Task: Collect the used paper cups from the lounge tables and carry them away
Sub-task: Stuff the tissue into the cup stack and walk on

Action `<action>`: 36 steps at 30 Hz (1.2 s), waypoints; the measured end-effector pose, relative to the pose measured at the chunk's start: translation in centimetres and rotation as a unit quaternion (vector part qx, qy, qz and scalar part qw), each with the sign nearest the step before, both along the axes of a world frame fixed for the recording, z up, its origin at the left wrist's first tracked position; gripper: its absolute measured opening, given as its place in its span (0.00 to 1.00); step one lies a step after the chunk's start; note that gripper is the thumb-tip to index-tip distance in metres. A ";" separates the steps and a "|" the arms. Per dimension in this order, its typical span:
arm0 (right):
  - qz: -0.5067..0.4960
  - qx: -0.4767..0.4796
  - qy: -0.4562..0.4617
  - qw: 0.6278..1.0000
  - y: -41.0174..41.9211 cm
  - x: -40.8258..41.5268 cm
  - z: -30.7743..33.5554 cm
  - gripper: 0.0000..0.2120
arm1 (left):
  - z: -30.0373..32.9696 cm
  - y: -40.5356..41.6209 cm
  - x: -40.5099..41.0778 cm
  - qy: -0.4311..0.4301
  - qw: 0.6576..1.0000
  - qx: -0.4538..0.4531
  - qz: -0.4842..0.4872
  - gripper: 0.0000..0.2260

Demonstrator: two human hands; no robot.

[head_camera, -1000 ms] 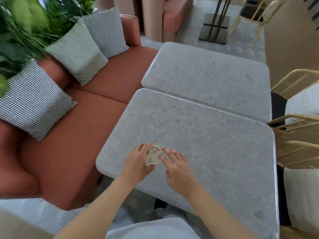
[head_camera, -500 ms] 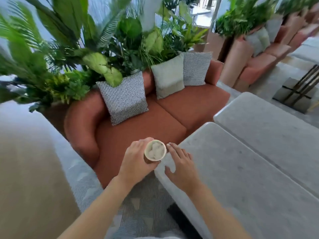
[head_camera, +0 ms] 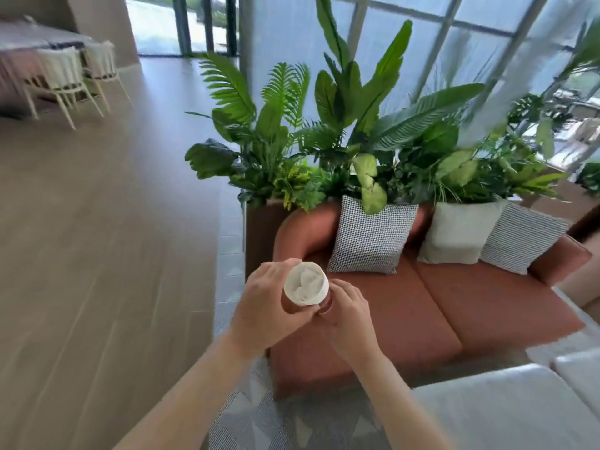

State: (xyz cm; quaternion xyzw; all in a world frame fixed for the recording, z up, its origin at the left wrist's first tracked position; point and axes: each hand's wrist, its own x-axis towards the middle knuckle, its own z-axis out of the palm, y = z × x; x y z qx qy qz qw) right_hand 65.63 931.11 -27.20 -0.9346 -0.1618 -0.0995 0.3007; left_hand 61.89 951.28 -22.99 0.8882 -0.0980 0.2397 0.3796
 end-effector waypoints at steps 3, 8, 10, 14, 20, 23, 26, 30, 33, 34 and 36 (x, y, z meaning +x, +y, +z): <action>0.036 0.004 -0.010 0.999 5.9 0.8 0.4 0.28 | 0.3 5.5 -1.1 0.008 0.998 -0.001 0.062 0.34; 0.141 -0.008 -0.017 0.990 14.3 1.5 1.3 0.27 | 0.3 13.4 -4.1 0.014 0.988 -0.003 0.155 0.33; 0.183 -0.012 -0.015 0.983 17.5 1.5 1.6 0.28 | 0.1 15.9 -5.7 0.010 0.980 -0.017 0.200 0.32; 0.264 -0.003 -0.012 0.964 23.6 0.9 1.8 0.29 | -0.1 20.6 -8.7 0.028 0.961 -0.035 0.274 0.33; 0.353 -0.005 0.003 0.936 31.3 -0.1 2.0 0.28 | -0.2 26.0 -11.7 0.039 0.930 -0.054 0.362 0.34; 0.388 0.014 -0.002 0.921 34.2 0.3 2.1 0.26 | -0.2 28.1 -12.1 0.041 0.915 -0.049 0.398 0.34; 0.409 0.019 -0.001 0.912 36.9 1.3 2.2 0.25 | 0.1 29.6 -11.7 0.039 0.900 -0.052 0.431 0.33; 0.444 0.029 -0.004 0.896 40.5 4.0 2.1 0.24 | 0.6 31.9 -10.3 0.040 0.886 -0.047 0.459 0.32; 0.459 0.026 -0.006 0.888 43.3 6.4 2.0 0.23 | 1.2 33.5 -8.4 0.049 0.875 -0.043 0.479 0.34; 0.463 0.026 -0.005 0.886 44.1 7.2 2.0 0.23 | 1.4 34.0 -7.7 0.050 0.872 -0.043 0.485 0.35; 0.470 0.029 -0.002 0.882 45.5 9.1 2.0 0.23 | 1.8 34.8 -6.0 0.050 0.867 -0.050 0.494 0.35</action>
